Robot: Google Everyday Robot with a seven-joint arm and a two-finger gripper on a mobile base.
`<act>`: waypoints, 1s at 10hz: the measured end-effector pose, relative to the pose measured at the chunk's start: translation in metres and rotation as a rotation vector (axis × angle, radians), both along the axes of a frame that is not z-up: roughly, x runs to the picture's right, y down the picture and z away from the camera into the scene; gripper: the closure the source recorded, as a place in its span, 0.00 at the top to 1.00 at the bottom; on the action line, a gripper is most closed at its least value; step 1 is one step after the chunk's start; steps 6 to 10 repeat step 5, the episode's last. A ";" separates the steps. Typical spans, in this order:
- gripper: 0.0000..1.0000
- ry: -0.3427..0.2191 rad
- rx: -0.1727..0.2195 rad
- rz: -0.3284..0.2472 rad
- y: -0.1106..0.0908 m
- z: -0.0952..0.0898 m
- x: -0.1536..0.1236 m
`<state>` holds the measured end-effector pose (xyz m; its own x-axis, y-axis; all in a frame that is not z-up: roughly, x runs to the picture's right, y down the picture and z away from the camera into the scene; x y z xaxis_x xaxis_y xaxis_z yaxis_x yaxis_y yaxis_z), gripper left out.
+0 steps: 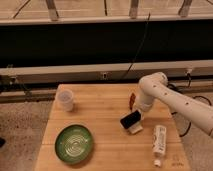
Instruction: Place the eraser on the white sponge
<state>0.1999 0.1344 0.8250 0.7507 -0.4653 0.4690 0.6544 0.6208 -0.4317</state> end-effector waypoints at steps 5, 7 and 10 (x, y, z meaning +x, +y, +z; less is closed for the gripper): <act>0.44 -0.004 0.000 -0.006 0.003 -0.002 0.000; 0.44 -0.004 0.000 -0.006 0.003 -0.002 0.000; 0.44 -0.004 0.000 -0.006 0.003 -0.002 0.000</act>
